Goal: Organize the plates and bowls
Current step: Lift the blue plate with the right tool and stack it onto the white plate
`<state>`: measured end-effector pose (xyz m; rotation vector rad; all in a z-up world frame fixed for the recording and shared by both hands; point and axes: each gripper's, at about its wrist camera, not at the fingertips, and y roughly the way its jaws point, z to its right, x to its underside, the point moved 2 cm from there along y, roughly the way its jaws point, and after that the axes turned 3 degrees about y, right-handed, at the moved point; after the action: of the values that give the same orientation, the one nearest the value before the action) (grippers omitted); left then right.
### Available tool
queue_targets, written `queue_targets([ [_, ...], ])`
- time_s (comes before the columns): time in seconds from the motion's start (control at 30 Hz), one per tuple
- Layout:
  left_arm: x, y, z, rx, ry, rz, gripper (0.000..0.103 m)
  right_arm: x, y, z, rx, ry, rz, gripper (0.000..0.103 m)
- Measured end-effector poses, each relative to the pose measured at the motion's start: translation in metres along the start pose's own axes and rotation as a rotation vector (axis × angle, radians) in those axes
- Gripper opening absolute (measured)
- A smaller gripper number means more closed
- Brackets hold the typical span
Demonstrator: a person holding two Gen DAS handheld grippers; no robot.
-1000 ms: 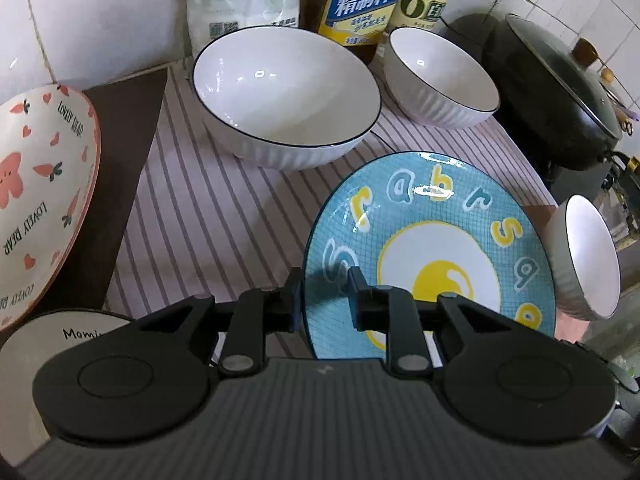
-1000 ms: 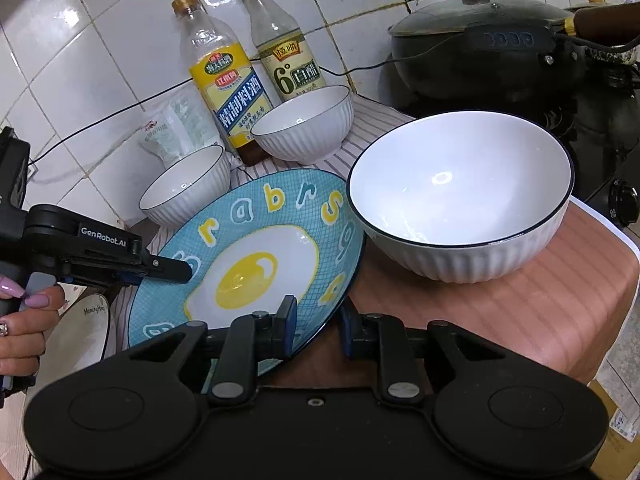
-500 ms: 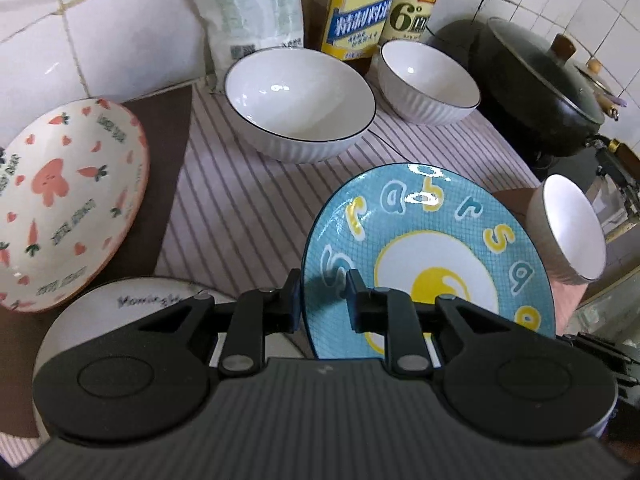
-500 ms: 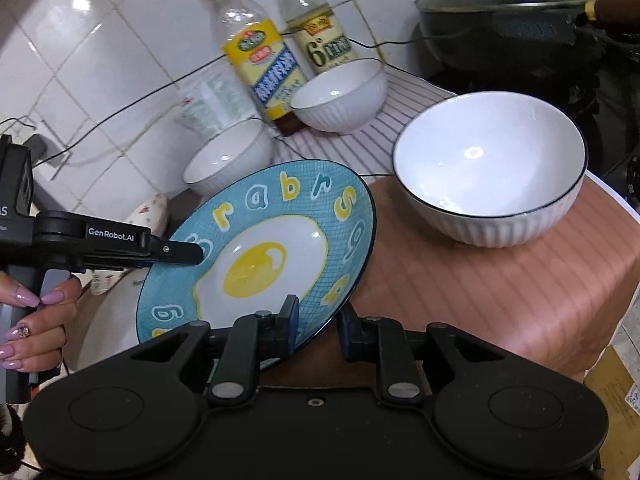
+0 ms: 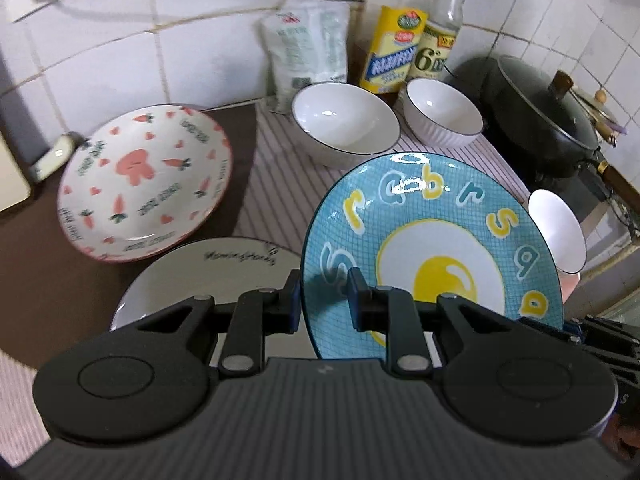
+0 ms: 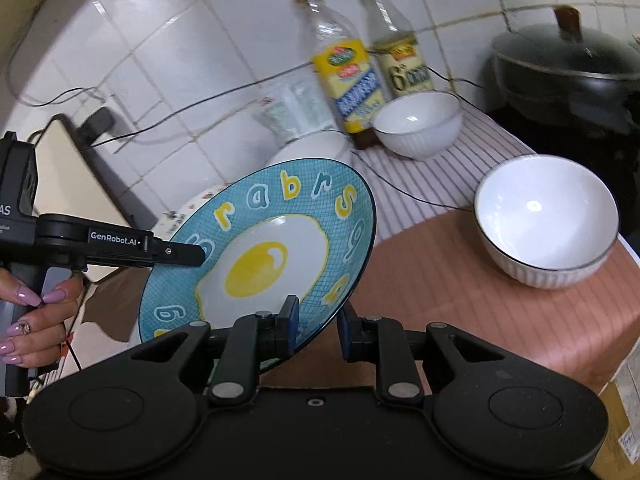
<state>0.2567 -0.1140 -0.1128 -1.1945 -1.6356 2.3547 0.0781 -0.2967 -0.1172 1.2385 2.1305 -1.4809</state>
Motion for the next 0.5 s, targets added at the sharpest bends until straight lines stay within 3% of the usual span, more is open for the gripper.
queue_targets([
  [0.5, 0.044, -0.067, -0.056, -0.103, -0.113, 0.026, 0.021, 0.012, 0.006, -0.072, -0.099, -0.113, -0.053, 0.025],
])
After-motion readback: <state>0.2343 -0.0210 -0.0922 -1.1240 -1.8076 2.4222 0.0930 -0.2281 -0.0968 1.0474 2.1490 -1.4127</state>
